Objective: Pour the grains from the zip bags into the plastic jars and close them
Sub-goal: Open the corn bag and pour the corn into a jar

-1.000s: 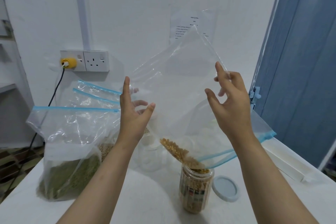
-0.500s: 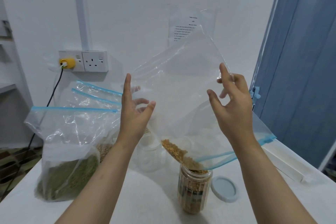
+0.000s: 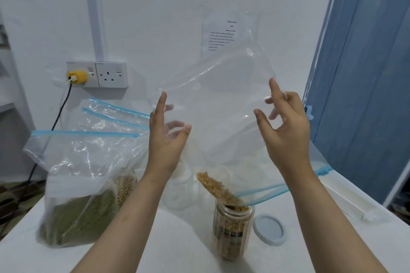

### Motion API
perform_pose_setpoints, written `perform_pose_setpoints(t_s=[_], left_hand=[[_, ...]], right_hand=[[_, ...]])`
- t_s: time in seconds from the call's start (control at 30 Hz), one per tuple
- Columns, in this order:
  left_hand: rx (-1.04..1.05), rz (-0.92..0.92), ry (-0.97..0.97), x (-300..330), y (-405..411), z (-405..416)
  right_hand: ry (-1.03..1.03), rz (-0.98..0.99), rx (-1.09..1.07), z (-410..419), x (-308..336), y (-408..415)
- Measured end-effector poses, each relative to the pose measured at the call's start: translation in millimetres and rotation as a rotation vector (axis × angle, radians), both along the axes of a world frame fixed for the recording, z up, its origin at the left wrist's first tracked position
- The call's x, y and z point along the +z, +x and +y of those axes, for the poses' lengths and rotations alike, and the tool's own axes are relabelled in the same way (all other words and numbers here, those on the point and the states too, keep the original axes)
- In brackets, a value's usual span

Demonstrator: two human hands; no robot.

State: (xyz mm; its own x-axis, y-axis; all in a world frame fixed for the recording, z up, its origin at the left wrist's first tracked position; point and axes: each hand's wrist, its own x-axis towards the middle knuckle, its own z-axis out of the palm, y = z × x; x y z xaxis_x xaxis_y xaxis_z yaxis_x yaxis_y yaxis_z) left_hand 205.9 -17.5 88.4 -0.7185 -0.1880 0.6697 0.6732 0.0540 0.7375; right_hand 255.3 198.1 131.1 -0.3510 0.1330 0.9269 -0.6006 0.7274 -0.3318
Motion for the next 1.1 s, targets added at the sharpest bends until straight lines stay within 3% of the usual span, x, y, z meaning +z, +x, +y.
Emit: perform_pose_setpoints(t_s=[0.57,0.87,1.1], left_hand=[[0.006,0.021,-0.034,3,2,3],[-0.008,0.023,-0.036,6,3,8],[-0.005,0.031,-0.054,11,1,13]], right_hand=[[-0.032,0.051,-0.056,0,-2,3],[0.077,-0.07,-0.008,20,-2,11],[-0.006,-0.093,-0.018,22,-2,13]])
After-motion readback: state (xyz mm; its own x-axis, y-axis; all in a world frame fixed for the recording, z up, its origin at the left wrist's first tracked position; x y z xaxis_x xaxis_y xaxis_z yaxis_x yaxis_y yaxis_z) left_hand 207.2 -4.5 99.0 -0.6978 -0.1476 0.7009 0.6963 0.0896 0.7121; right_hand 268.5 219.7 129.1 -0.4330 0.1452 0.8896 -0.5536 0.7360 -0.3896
